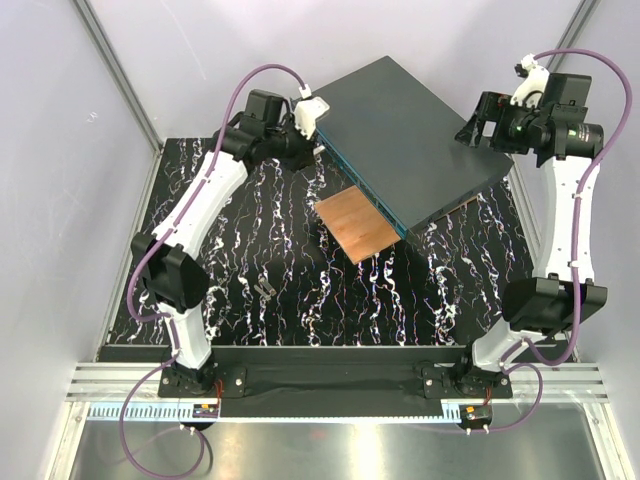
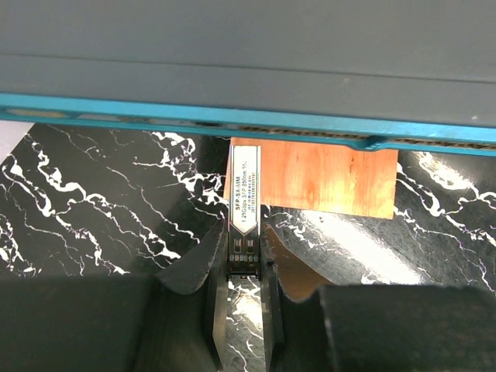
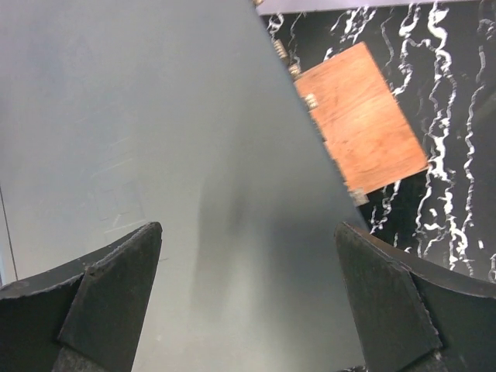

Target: Insert the plug into the switch port

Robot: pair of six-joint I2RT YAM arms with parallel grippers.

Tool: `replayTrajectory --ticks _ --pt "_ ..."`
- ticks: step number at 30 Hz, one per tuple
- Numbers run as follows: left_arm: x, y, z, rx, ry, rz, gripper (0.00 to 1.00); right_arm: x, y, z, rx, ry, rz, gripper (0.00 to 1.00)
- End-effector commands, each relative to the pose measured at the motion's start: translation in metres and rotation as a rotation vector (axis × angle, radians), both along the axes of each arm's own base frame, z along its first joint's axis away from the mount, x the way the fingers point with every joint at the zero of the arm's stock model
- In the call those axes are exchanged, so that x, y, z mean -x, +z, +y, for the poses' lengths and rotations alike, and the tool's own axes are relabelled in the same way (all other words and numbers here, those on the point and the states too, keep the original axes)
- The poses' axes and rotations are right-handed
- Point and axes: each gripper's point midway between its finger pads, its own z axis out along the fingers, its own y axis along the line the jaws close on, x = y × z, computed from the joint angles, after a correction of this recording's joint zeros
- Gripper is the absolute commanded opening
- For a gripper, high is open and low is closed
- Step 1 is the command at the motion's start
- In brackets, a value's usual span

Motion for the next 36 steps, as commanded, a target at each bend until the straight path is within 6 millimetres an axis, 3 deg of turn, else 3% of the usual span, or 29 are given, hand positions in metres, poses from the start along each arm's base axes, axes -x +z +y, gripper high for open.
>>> replayTrajectory --ticks 1,6,16,25,36 --pt "0.001 0.029 -0.006 0.021 0.000 -0.079 0.00 0.002 0.001 0.001 -0.005 -0.035 0.011 1.00" --pt "-0.003 0.030 -0.007 0.014 0.009 -0.088 0.00 0.000 -0.007 -0.005 0.013 -0.067 0.031 1.00" --pt "-0.006 0.035 -0.012 0.005 0.002 -0.117 0.00 0.000 -0.008 0.000 -0.009 -0.042 0.036 1.00" --pt "-0.015 0.018 -0.012 -0.026 0.001 -0.099 0.00 0.001 -0.007 0.003 -0.016 -0.029 0.033 1.00" --pt "-0.014 0.039 -0.013 0.001 0.005 -0.134 0.00 0.002 -0.011 0.005 -0.027 -0.018 0.044 1.00"
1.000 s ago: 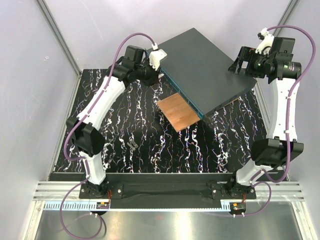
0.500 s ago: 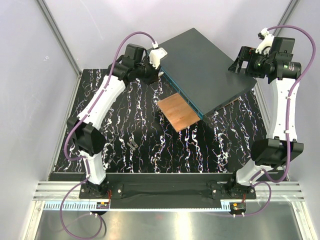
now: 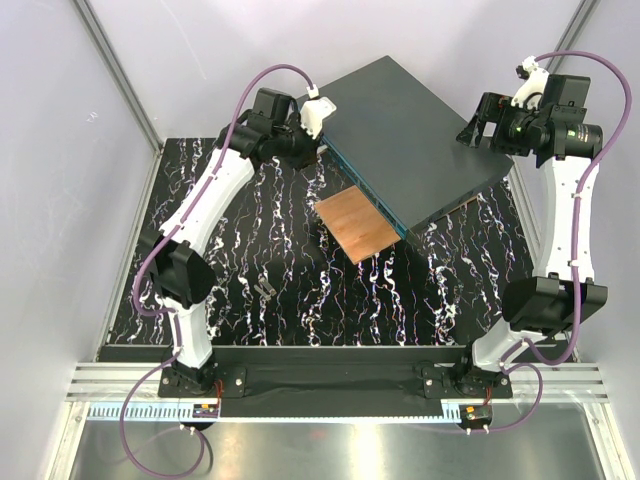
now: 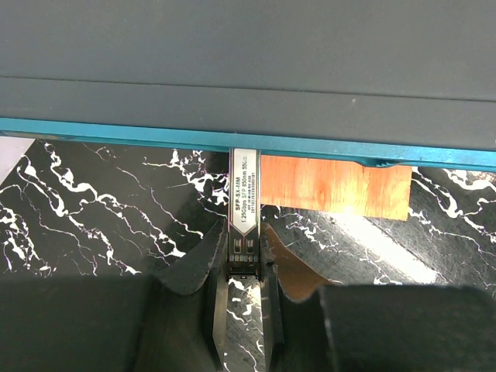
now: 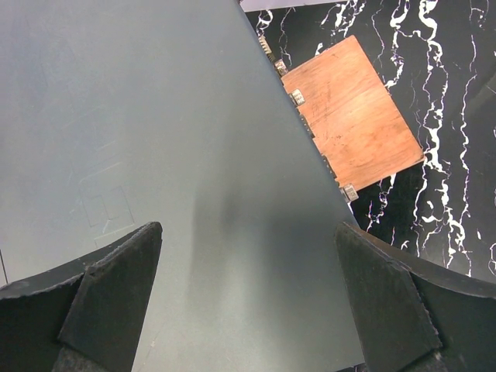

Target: Insert the plug into the switch port

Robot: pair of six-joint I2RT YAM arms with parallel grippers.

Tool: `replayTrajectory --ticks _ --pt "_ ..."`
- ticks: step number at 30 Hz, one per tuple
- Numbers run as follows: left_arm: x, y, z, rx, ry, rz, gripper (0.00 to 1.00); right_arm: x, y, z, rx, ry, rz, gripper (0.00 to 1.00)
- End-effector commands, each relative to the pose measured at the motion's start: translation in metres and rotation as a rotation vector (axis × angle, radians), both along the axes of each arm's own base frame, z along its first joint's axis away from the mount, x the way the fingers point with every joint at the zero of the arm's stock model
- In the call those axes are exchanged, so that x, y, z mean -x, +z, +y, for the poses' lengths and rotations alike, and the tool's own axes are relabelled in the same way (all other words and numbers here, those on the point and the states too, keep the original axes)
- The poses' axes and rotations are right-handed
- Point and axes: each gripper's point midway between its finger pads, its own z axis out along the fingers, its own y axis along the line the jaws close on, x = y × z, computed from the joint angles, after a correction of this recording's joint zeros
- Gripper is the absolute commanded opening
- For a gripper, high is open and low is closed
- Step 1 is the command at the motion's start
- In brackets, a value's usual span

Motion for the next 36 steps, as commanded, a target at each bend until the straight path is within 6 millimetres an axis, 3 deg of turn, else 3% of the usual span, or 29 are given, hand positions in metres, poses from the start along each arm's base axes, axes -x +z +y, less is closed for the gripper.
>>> replayTrajectory --ticks 1,15,27,36 --pt "-0.005 0.043 -0.006 0.055 -0.004 -0.116 0.00 0.002 -0.003 0.004 -0.025 0.011 0.016 1.00" --pt "0.004 0.058 -0.006 0.067 -0.018 -0.141 0.00 0.003 -0.004 0.006 -0.034 0.018 0.021 1.00" --pt "0.016 0.053 0.003 0.035 -0.020 -0.138 0.00 0.004 -0.003 0.008 -0.043 0.025 0.021 1.00" --pt "0.005 0.046 -0.005 0.044 -0.024 -0.120 0.00 0.005 -0.005 0.008 -0.038 0.027 0.022 1.00"
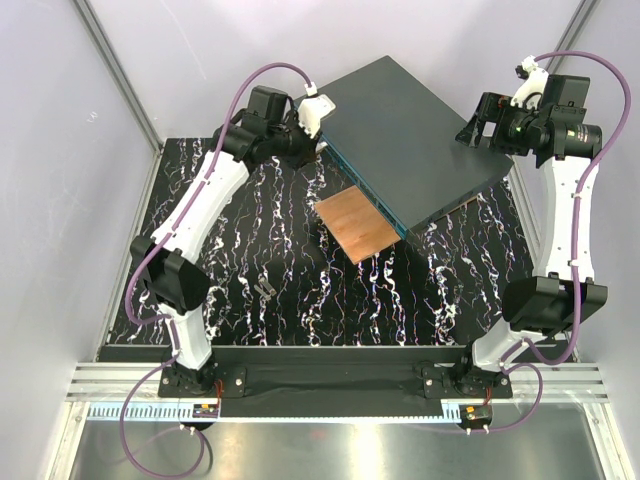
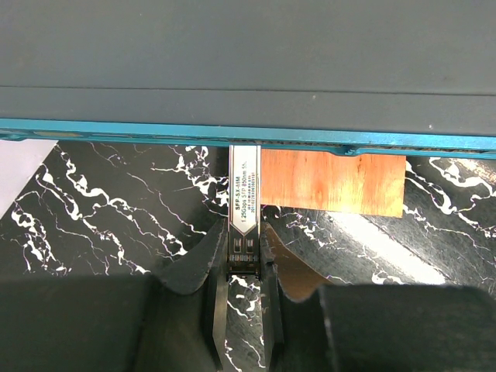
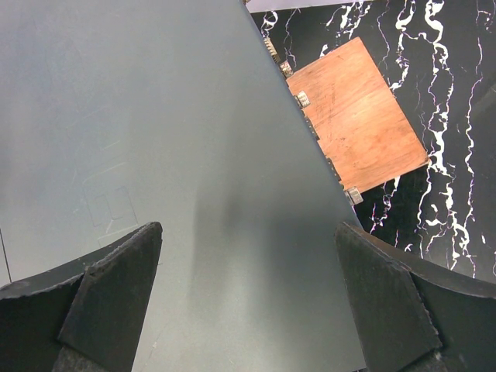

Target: Insert the plug into the switch port

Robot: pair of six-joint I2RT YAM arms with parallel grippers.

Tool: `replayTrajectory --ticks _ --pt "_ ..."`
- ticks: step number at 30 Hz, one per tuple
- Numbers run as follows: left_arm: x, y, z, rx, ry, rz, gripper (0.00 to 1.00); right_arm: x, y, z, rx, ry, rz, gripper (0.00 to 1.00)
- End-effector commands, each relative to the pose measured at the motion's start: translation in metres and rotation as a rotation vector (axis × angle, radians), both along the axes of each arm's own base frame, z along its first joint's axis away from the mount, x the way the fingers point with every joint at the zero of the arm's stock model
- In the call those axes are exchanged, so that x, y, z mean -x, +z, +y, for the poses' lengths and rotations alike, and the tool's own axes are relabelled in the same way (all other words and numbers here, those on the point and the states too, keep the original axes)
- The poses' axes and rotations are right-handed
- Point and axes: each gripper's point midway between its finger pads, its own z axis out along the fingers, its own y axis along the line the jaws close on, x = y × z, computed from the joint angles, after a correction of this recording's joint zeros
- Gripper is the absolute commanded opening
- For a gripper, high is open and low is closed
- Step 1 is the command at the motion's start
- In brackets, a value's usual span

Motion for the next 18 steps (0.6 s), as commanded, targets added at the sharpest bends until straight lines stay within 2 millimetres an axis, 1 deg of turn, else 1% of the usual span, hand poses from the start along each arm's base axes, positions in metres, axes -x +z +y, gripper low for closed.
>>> replayTrajectory --ticks 1,7,10,13,16,17,18 --pt "-0.008 0.023 -0.007 0.037 -0.006 -0.071 0.00 0.006 -0.004 0.006 -0.029 0.015 0.025 1.00" --pt "-0.009 0.014 -0.005 0.017 -0.009 -0.063 0.00 0.006 -0.006 0.006 -0.029 0.019 0.028 0.99" --pt "-0.006 0.009 -0.003 0.011 -0.011 -0.050 0.00 0.006 -0.009 0.006 -0.031 0.020 0.034 1.00" --pt "-0.006 0.008 -0.002 0.010 -0.006 -0.050 0.00 0.007 -0.008 0.007 -0.032 0.022 0.034 1.00" --pt "-0.009 0.012 -0.003 0.017 -0.002 -0.058 0.00 0.007 -0.009 0.007 -0.032 0.022 0.034 1.00" --pt "-0.010 0.016 -0.003 0.023 0.001 -0.064 0.00 0.007 -0.009 0.007 -0.033 0.022 0.035 1.00" --pt "-0.012 0.013 -0.005 0.021 -0.002 -0.058 0.00 0.007 -0.009 0.007 -0.033 0.022 0.036 1.00"
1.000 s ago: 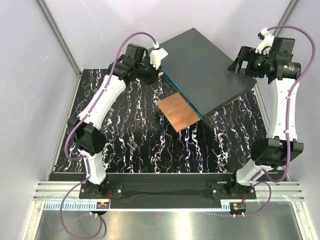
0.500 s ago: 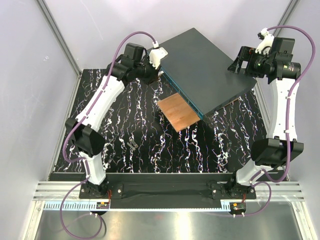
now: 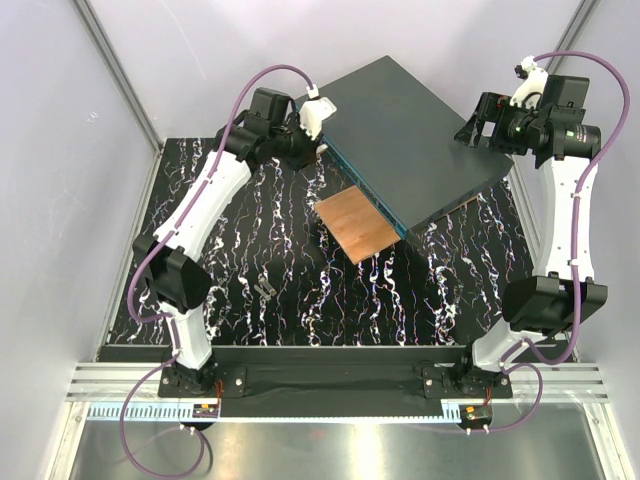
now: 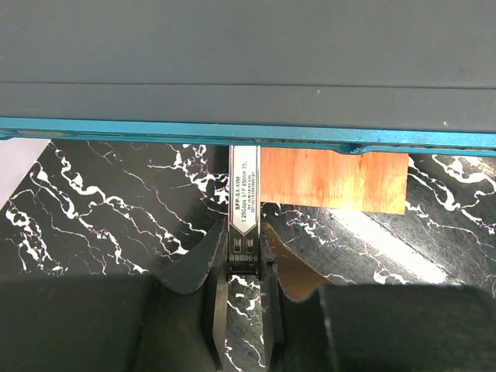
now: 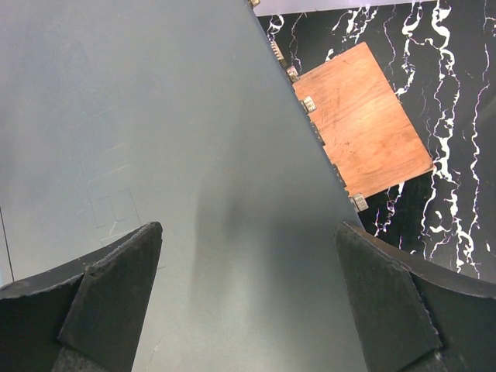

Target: Insert the plug into the switch port

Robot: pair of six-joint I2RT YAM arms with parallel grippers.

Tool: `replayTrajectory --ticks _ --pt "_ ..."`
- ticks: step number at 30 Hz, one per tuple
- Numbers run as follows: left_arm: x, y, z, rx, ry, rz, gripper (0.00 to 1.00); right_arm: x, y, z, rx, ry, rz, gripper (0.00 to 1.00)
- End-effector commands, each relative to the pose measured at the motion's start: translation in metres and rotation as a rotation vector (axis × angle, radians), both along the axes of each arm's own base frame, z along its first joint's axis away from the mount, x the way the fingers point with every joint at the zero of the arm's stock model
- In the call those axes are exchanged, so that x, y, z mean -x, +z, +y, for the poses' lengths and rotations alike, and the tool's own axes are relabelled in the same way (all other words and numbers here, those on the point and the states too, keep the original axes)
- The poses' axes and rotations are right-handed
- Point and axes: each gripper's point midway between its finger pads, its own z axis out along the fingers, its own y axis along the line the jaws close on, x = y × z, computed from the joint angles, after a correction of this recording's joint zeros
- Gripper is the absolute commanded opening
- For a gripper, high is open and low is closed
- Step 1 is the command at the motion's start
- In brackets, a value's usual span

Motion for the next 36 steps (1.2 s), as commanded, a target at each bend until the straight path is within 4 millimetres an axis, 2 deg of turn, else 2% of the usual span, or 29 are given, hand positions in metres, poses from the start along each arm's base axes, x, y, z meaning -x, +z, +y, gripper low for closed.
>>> replayTrajectory --ticks 1,12,24,36 --pt "-0.011 0.022 -0.004 0.035 0.002 -0.072 0.00 0.009 -0.009 0.004 -0.024 0.007 0.046 1.00" --pt "-0.018 0.022 -0.010 0.046 0.002 -0.069 0.00 0.009 -0.011 0.004 -0.025 0.005 0.050 1.00" --pt "-0.013 0.041 -0.011 0.075 -0.006 -0.094 0.00 0.008 -0.013 0.005 -0.030 0.008 0.056 1.00" --pt "-0.015 0.033 -0.022 0.092 -0.034 -0.071 0.00 0.007 -0.013 0.005 -0.029 0.007 0.056 1.00"
